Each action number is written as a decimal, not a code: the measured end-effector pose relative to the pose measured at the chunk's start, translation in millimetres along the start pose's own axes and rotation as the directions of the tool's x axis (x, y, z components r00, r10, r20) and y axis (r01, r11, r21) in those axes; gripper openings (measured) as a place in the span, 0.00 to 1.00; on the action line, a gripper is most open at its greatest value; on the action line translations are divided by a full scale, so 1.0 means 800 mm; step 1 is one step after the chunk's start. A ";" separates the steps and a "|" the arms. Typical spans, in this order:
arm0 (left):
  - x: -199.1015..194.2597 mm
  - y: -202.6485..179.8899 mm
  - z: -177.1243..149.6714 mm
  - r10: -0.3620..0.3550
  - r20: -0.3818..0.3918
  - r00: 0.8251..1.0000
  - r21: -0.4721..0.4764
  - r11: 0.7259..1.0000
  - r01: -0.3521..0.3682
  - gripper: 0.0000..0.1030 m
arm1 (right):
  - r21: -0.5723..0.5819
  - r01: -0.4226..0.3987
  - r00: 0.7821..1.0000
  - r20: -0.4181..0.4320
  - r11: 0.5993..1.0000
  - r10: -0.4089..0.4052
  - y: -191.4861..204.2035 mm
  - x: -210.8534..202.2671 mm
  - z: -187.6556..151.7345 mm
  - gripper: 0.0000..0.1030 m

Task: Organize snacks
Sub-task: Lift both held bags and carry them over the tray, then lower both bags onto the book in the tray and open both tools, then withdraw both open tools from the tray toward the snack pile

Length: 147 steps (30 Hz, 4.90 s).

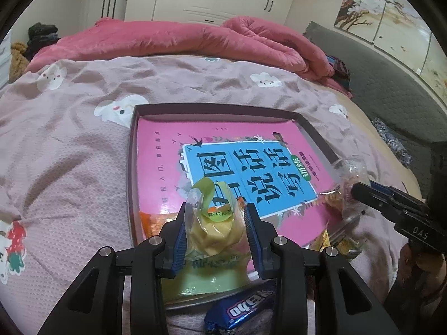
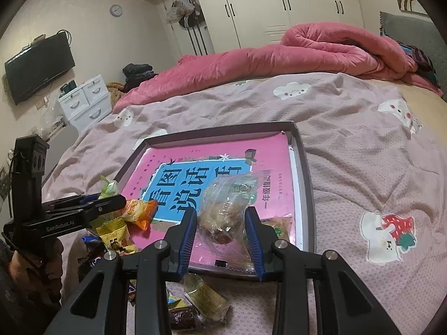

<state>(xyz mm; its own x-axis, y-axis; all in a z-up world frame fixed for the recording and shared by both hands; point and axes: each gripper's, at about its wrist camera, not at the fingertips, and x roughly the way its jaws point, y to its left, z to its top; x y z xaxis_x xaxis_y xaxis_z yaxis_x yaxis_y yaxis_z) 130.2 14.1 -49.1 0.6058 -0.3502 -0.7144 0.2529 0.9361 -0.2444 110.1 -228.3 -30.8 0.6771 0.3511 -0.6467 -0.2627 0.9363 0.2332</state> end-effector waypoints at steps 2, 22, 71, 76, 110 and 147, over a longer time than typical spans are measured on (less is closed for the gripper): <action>0.001 -0.005 -0.002 -0.004 -0.004 1.000 0.013 1.000 0.004 0.38 | -0.007 -0.004 1.000 -0.003 1.000 0.004 0.002 0.003 0.000 0.35; 0.004 -0.016 -0.010 -0.029 -0.033 0.999 0.045 0.999 0.030 0.38 | -0.010 -0.010 0.998 -0.062 1.000 0.010 0.003 0.028 -0.010 0.35; 0.003 -0.002 -0.007 -0.021 -0.036 0.999 0.023 0.999 0.022 0.47 | -0.018 -0.035 0.999 -0.037 0.999 0.034 0.007 0.012 -0.013 0.36; 0.000 0.000 -0.005 -0.029 -0.032 0.999 0.013 0.999 0.029 0.48 | -0.005 -0.050 0.999 -0.021 0.999 0.049 0.005 0.008 -0.011 0.37; -0.052 0.013 0.001 -0.010 0.028 1.000 -0.065 0.998 0.012 0.73 | 0.034 -0.050 0.997 0.055 0.998 0.048 -0.001 -0.018 -0.003 0.52; -0.109 0.003 -0.005 0.063 0.019 0.998 -0.101 0.993 -0.061 0.76 | -0.036 -0.045 0.993 0.104 0.998 0.049 0.025 -0.060 -0.003 0.57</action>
<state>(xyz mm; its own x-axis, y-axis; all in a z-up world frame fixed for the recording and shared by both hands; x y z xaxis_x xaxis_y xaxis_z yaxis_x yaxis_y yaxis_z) 75.4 47.0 9.9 0.6349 -0.2908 -0.7158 0.1379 0.9543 -0.2653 70.8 -226.2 2.7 0.7313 0.3957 -0.5555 -0.3177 0.9184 0.2361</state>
